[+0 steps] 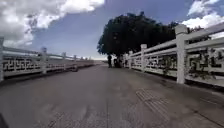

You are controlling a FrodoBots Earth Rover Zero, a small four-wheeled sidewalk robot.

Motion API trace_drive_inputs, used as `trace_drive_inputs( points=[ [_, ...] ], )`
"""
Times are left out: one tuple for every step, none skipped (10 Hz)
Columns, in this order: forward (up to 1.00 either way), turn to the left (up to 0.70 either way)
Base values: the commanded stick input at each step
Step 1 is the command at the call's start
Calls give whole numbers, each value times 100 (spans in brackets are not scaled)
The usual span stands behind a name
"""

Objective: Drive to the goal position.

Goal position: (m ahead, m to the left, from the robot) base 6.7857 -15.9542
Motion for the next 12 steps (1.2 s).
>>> trace_drive_inputs(
  points=[
    [70,14],
    [70,14],
    [70,14],
    [70,14],
    [70,1],
    [70,0],
    [70,0],
    [70,0],
    [70,0],
    [70,0],
    [70,0],
    [70,0]
  ],
)
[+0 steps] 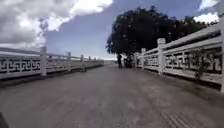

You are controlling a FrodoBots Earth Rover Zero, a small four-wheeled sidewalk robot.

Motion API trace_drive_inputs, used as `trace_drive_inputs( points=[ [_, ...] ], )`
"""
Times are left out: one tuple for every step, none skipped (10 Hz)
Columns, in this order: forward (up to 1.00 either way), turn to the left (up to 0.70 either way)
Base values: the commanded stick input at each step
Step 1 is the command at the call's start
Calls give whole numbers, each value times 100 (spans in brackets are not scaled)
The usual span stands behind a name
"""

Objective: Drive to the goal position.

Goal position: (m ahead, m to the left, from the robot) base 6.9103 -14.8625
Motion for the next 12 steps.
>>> trace_drive_inputs(
  points=[
    [70,0],
    [70,0],
    [70,0],
    [70,0],
    [70,0],
    [70,0],
    [70,0],
    [70,0],
    [70,0],
    [70,0],
    [70,0],
    [70,0]
  ],
)
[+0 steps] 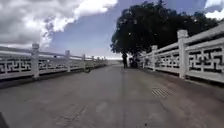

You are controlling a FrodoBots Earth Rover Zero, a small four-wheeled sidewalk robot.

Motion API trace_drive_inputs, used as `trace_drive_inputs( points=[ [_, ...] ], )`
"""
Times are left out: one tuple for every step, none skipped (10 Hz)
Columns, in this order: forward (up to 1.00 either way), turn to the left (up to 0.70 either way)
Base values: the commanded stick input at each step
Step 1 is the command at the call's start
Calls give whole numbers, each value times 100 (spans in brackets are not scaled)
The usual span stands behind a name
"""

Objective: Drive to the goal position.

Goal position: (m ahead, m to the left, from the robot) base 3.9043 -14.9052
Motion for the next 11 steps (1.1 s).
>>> trace_drive_inputs(
  points=[
    [70,0],
    [70,0],
    [70,0],
    [70,0],
    [70,0],
    [70,0],
    [70,0],
    [70,0],
    [70,0],
    [70,0],
    [70,0]
  ],
)
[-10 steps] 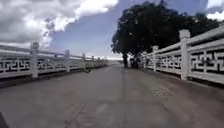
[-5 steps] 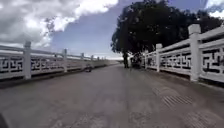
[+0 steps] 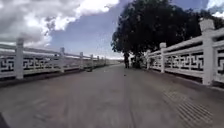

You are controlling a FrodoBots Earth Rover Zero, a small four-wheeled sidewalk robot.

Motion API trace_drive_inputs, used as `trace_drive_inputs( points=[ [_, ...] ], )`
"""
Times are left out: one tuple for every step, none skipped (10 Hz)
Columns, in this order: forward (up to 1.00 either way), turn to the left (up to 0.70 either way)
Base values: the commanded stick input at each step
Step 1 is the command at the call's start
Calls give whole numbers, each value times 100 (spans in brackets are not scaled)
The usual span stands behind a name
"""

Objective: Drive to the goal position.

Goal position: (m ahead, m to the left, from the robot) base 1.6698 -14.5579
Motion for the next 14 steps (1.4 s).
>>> trace_drive_inputs(
  points=[
    [70,0],
    [70,0],
    [70,0],
    [70,0],
    [70,0],
    [70,0],
    [70,0],
    [70,0],
    [70,0],
    [70,0],
    [70,0],
    [70,0],
    [70,0],
    [70,0]
  ],
)
